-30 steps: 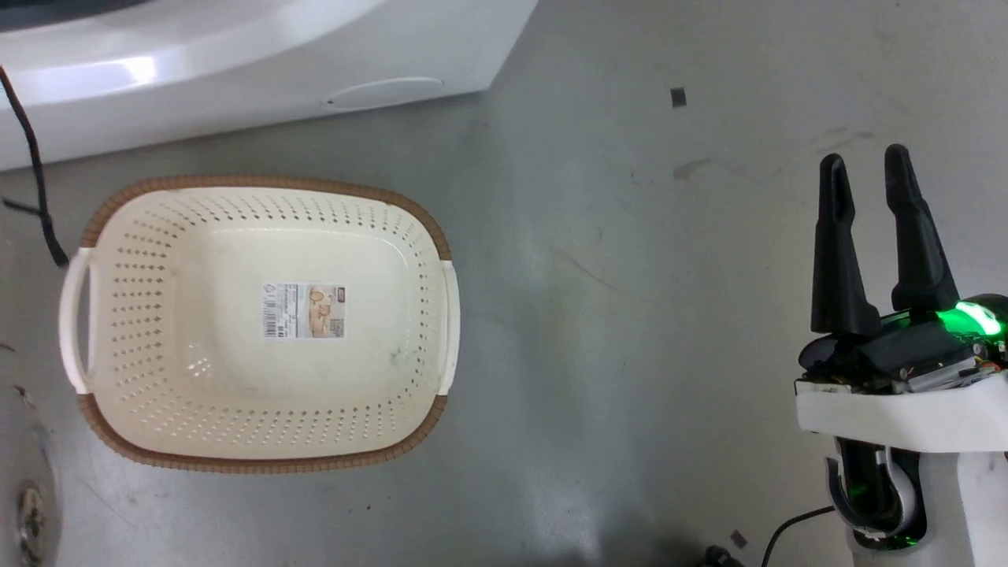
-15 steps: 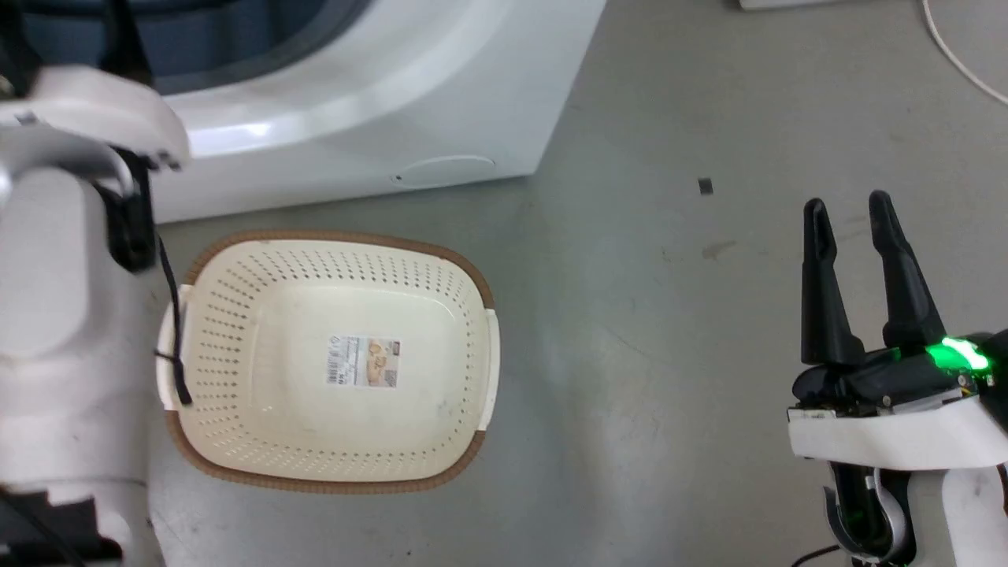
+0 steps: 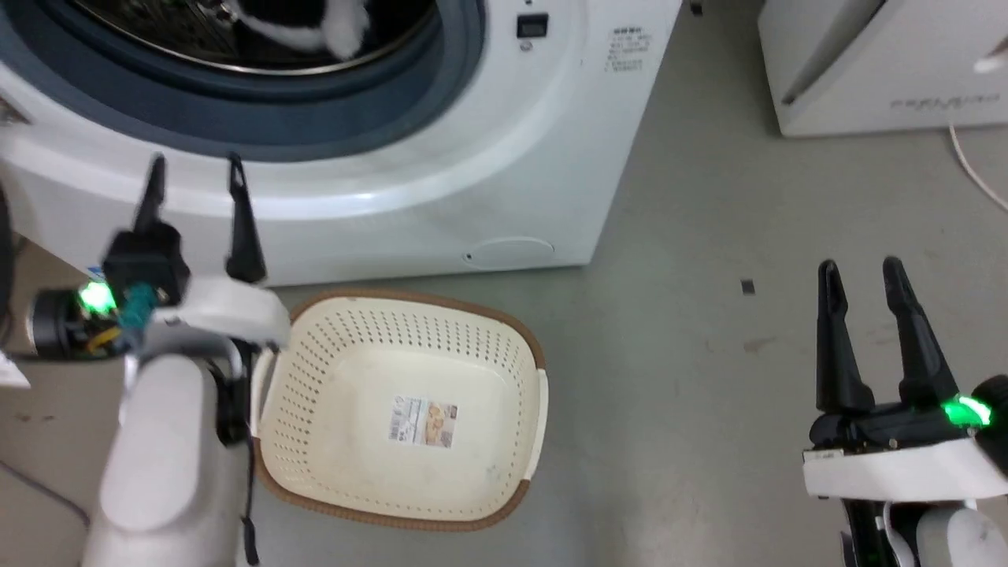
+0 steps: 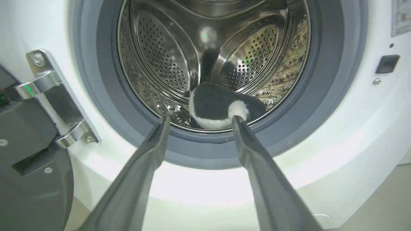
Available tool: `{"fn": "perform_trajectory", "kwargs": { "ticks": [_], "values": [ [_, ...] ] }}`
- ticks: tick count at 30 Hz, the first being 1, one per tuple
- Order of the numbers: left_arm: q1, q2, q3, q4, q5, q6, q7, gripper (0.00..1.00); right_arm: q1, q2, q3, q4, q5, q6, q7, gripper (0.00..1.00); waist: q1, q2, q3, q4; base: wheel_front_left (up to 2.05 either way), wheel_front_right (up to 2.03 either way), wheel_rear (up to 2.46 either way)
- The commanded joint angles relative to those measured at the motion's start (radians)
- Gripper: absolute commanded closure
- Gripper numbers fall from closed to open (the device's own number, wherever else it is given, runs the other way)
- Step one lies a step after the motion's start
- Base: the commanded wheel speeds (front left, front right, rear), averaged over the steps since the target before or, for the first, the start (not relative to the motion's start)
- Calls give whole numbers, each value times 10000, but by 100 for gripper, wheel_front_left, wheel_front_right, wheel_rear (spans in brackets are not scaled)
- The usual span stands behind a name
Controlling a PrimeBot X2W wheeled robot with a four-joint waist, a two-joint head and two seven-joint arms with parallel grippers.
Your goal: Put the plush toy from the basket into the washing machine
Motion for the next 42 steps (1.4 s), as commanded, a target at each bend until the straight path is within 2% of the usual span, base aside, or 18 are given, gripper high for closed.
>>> {"fn": "perform_trajectory", "kwargs": {
  "ticks": [1,8,24,34,35,42],
  "values": [
    [433,-144,-57,-217,102,86,-53,0,241,-4,-68,70,-100,-7,-44,0,1,0,-562,317,0,0,0],
    [1935,-631,-108,-903,167,266,-53,0,715,-4,-211,323,-258,-7,-44,0,1,0,-1403,576,0,0,0],
    [5004,-1133,-347,-2256,119,-135,-53,0,1733,-4,-396,867,-563,-7,-44,0,1,0,-2844,1003,0,0,0],
    [5859,-1214,-406,-2673,376,-131,-53,0,2232,-4,-495,1054,-668,-7,-44,0,1,0,-3305,1279,0,0,0],
    [5774,-1204,-381,-2621,305,-137,8,100,2089,0,-481,1028,-574,0,4,100,1,0,-3301,1269,0,0,0],
    [5770,-1214,-368,-2677,317,-157,101,100,2055,0,-465,1022,-664,0,96,100,1,0,-3308,1252,0,0,0]
  ]
}}
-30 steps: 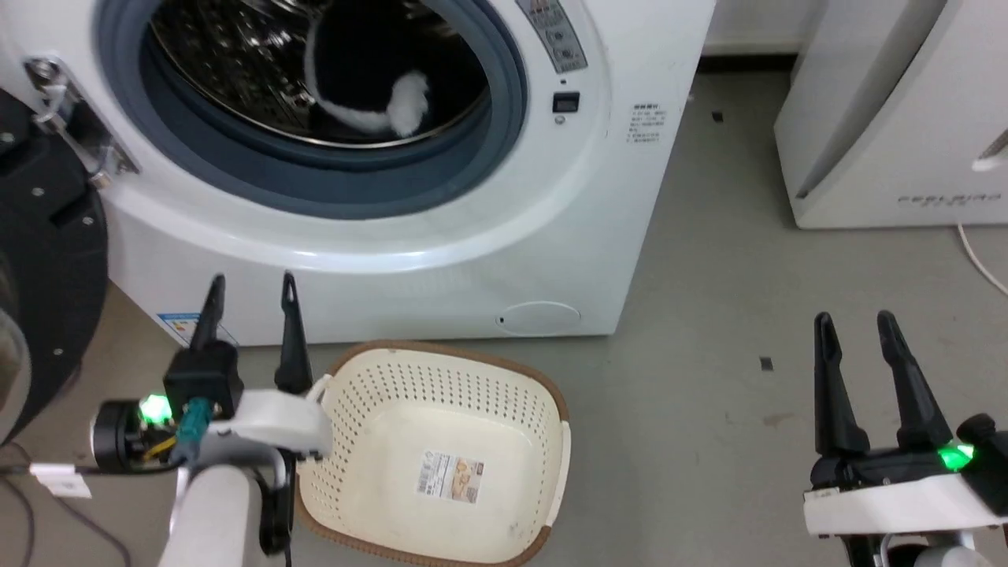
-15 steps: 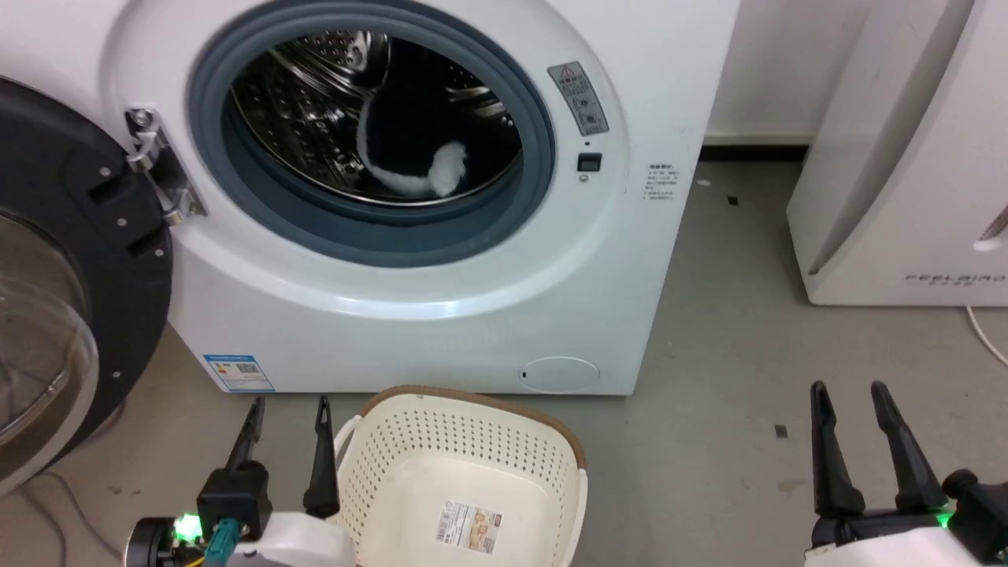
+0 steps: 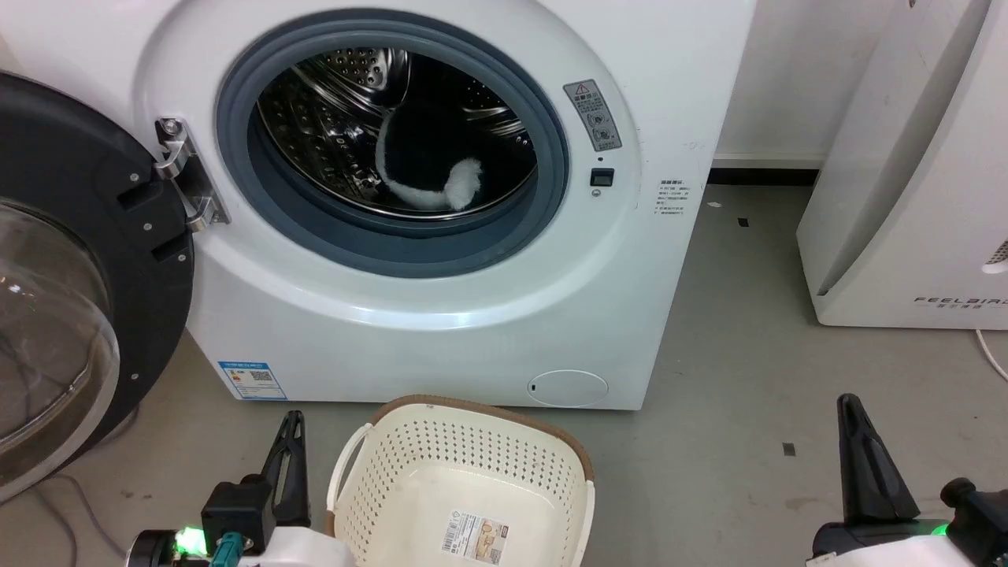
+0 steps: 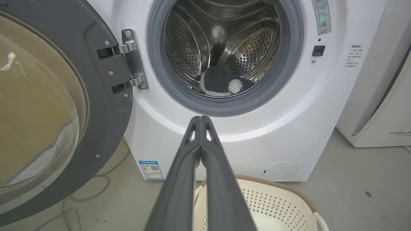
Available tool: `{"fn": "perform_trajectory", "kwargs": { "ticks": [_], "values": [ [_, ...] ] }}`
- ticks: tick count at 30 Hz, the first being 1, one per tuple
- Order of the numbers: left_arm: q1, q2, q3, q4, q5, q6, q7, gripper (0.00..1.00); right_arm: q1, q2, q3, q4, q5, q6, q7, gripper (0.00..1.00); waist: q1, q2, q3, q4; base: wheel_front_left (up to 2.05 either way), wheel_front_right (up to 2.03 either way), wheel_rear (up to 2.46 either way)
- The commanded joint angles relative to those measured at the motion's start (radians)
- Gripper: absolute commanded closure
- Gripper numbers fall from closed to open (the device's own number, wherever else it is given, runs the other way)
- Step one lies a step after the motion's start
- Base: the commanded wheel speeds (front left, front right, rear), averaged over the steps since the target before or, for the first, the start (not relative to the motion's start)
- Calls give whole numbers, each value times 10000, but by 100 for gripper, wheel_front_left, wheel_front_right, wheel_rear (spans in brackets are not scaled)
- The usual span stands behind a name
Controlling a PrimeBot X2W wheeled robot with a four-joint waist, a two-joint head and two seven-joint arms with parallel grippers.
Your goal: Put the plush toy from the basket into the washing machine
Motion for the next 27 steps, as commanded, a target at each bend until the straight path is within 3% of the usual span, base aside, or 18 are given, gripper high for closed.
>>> {"fn": "perform_trajectory", "kwargs": {
  "ticks": [1,27],
  "values": [
    [-3,-10,10,-72,17,-26,72,100,-35,0,18,-4,-111,0,97,100,1,0,-1,-9,0,0,0],
    [-14,-69,69,-434,94,-156,603,100,-197,-1,122,-25,-641,-2,632,100,1,0,-25,-104,0,0,0]
  ]
}}
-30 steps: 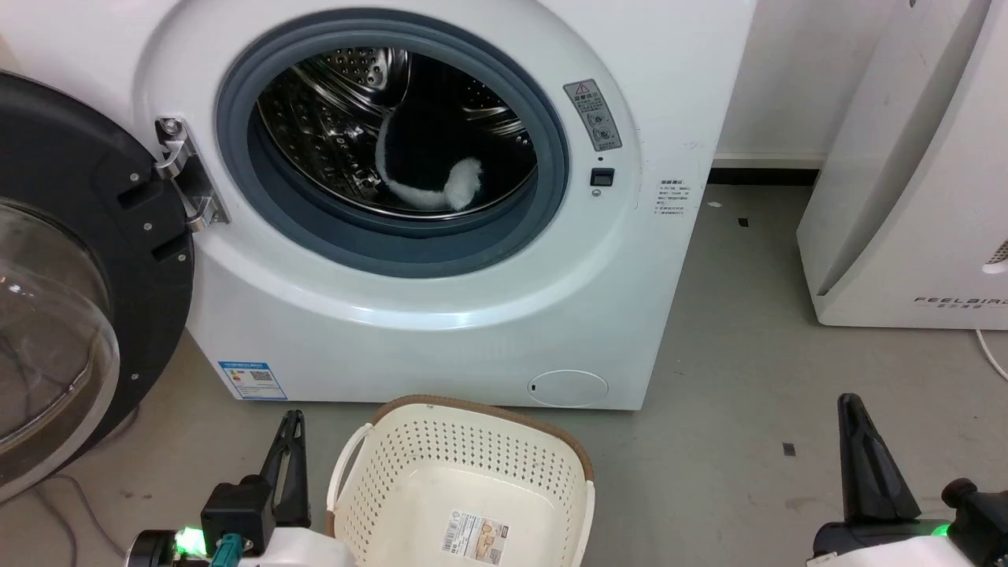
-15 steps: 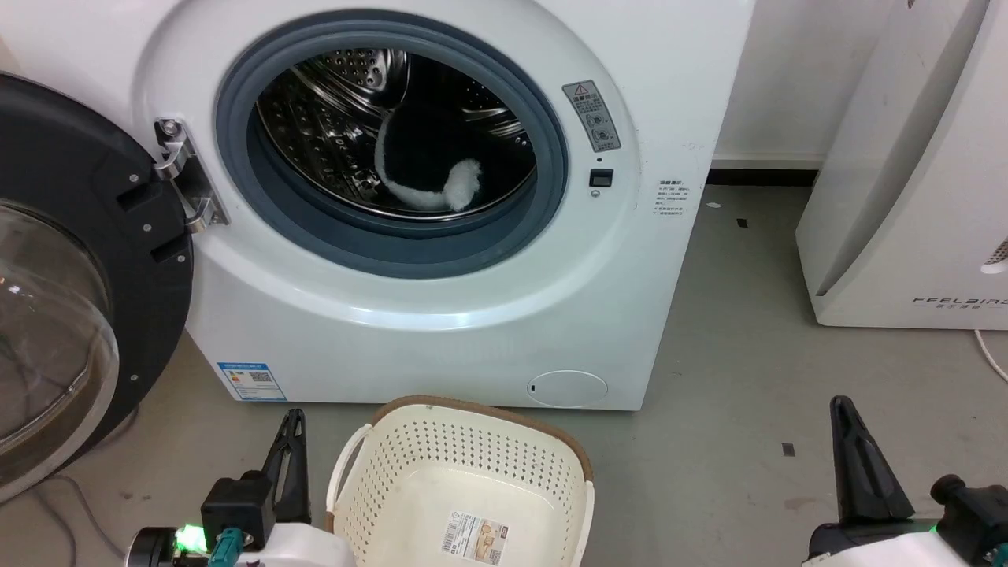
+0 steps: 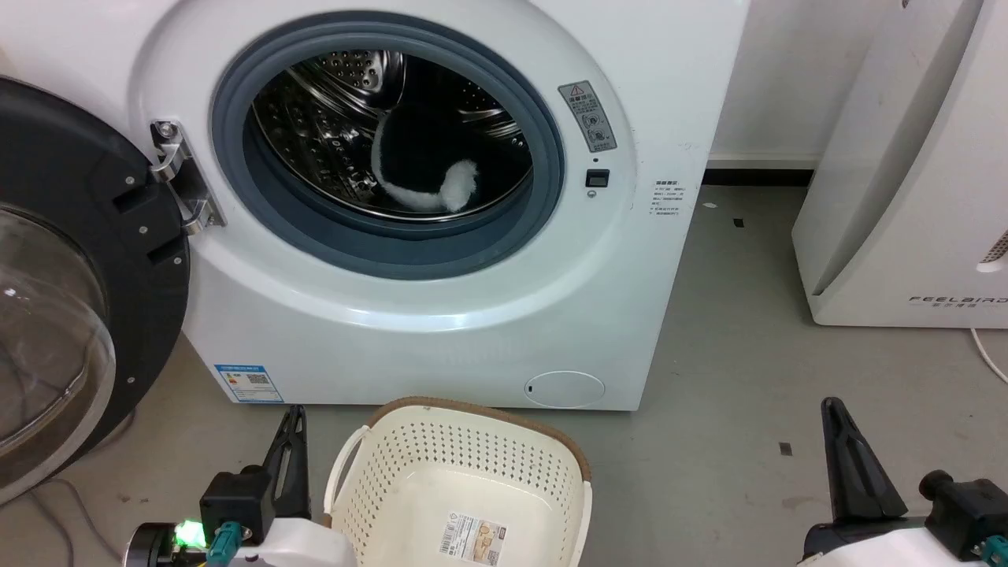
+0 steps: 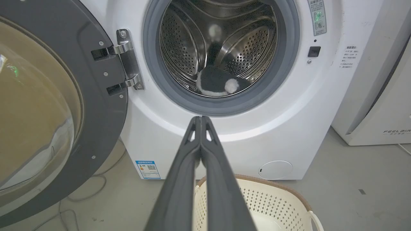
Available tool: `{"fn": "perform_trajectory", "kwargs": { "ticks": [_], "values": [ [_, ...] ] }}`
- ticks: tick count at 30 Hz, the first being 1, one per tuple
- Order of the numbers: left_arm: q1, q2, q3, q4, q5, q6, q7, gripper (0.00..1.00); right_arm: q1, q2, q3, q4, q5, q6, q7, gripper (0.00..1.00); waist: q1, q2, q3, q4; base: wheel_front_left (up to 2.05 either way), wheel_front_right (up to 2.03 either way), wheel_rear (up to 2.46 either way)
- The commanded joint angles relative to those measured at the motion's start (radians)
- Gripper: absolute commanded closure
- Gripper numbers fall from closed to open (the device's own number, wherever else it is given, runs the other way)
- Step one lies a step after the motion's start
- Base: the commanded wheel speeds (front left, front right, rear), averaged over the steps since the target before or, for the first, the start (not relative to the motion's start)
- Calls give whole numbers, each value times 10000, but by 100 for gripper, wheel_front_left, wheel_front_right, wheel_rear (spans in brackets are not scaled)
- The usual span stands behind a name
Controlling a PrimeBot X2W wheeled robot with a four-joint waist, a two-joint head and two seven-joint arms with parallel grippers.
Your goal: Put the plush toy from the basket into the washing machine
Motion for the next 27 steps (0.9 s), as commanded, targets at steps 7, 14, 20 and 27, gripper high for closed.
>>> {"fn": "perform_trajectory", "kwargs": {
  "ticks": [7,14,20,27],
  "values": [
    [-17,-51,36,-165,109,-66,167,100,-198,-1,52,-25,-244,-2,172,100,0,0,-7,-26,0,0,0],
    [-20,-66,52,-263,130,-101,310,100,-242,-2,80,-31,-386,-3,316,100,0,0,-13,-51,0,0,0],
    [-23,-80,65,-346,148,-132,433,100,-279,-2,104,-36,-509,-3,439,100,0,0,-19,-73,0,0,0],
    [-26,-96,81,-444,169,-167,576,100,-323,-2,132,-41,-651,-3,583,100,0,0,-25,-99,0,0,0]
  ]
}}
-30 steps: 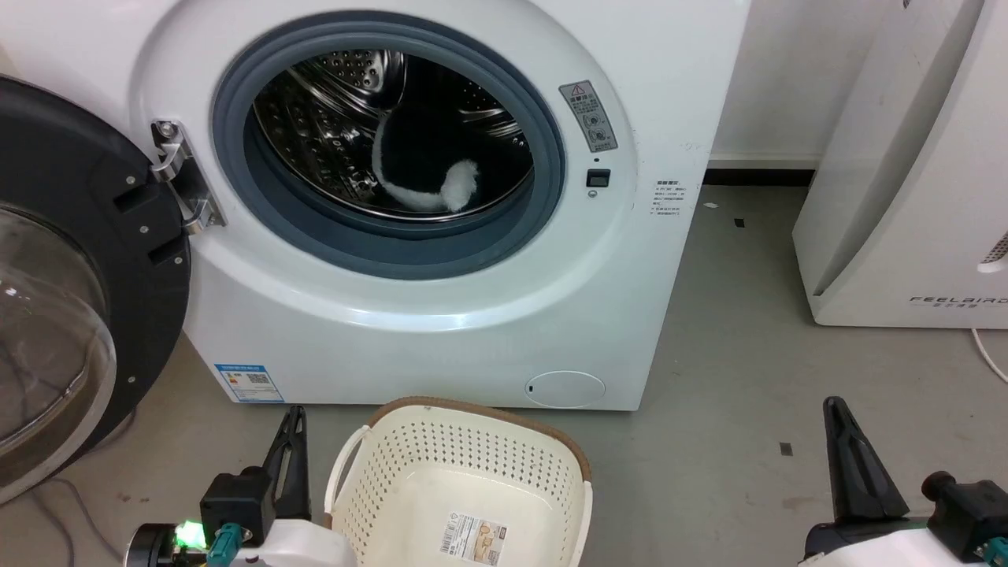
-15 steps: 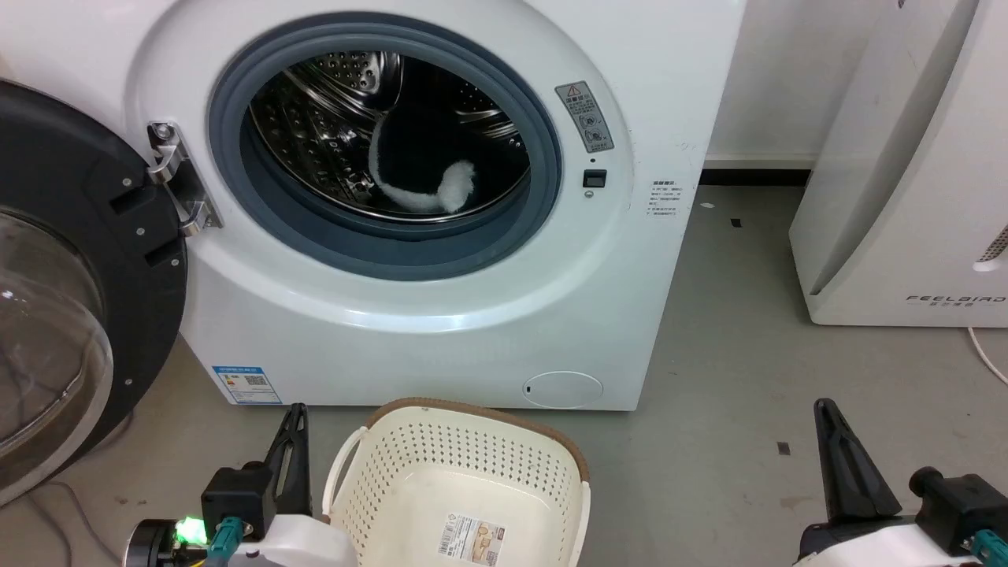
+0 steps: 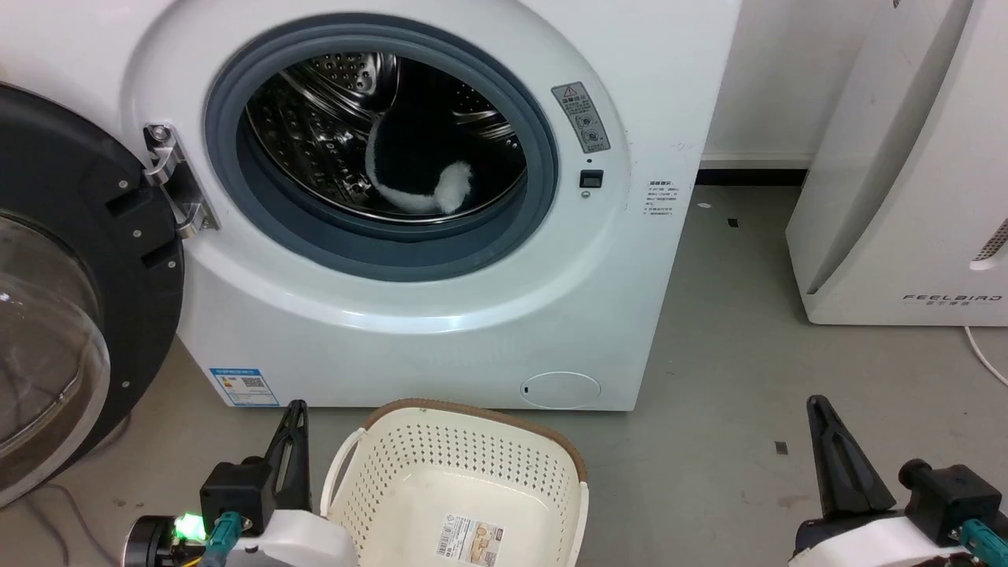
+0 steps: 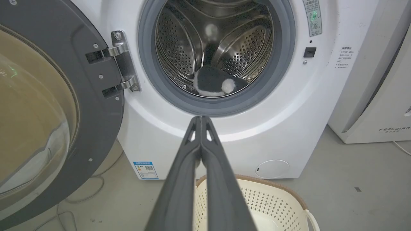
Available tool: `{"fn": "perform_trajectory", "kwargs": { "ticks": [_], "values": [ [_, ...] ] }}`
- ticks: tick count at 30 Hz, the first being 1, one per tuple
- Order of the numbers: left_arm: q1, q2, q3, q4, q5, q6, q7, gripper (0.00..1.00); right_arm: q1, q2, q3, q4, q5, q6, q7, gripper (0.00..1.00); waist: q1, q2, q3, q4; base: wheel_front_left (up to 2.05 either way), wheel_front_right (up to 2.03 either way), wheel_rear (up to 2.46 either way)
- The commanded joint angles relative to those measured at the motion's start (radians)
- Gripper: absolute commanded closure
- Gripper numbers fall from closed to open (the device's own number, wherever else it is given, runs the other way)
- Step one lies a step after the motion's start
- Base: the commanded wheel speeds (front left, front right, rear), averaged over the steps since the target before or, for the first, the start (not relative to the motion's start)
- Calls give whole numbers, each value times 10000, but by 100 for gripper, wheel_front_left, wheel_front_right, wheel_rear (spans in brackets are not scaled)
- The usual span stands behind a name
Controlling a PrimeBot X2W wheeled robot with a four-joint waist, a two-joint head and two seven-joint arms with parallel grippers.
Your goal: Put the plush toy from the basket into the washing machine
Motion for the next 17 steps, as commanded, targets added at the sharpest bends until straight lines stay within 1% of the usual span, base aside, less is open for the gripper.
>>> {"fn": "perform_trajectory", "kwargs": {
  "ticks": [1,17],
  "values": [
    [-26,-48,31,-88,84,-66,67,100,-176,-2,15,-33,-127,-4,67,100,0,-1,-2,-5,0,0,0],
    [-34,-87,69,-324,134,-151,414,100,-282,-3,83,-46,-473,-5,416,100,0,-1,-17,-67,0,0,0]
  ]
}}
